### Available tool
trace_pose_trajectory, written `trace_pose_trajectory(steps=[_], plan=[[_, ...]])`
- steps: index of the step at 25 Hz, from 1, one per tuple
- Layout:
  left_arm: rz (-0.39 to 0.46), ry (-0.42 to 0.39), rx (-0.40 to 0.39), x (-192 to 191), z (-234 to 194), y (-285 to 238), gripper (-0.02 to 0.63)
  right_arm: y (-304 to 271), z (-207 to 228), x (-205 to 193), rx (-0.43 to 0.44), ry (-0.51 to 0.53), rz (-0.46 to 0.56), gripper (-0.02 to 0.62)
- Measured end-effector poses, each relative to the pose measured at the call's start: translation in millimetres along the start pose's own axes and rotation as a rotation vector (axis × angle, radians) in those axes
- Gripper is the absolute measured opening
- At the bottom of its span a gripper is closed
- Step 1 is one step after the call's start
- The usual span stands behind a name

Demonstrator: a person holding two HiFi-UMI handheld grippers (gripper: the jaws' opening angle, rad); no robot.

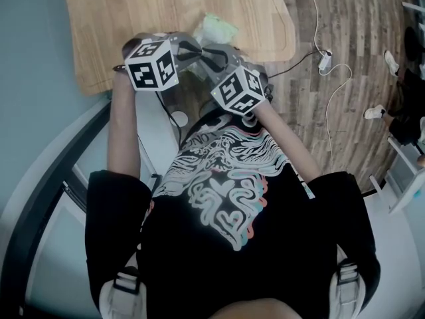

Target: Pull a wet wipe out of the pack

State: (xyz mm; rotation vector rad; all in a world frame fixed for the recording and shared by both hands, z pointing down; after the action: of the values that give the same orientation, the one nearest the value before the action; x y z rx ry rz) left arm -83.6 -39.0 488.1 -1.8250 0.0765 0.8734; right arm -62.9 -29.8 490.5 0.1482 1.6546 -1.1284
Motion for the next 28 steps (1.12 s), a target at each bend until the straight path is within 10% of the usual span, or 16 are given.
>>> trace_pose_trajectory(steps=[14, 28], plan=[[-0.102, 0.096, -0.104, -13, 1, -1, 0.100, -1, -4, 1, 0.025, 0.047, -0.018, 0.034], [-0.155, -0.095, -0.055, -9, -2, -8, 0.083, 0, -5, -1, 0.021, 0.096, -0.014, 0.032]])
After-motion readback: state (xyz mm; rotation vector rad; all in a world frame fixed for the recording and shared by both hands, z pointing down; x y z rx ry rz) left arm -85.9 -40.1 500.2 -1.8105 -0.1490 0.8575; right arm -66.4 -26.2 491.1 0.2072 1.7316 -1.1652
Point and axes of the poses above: the fingertips, and each gripper's own axes: y backward along the fingers, z to its right, x out of its top, the point moved 3 cm from there along y, backward along the fingers, and after that the axes turned 3 degrees about z, right-handed, at the moved point
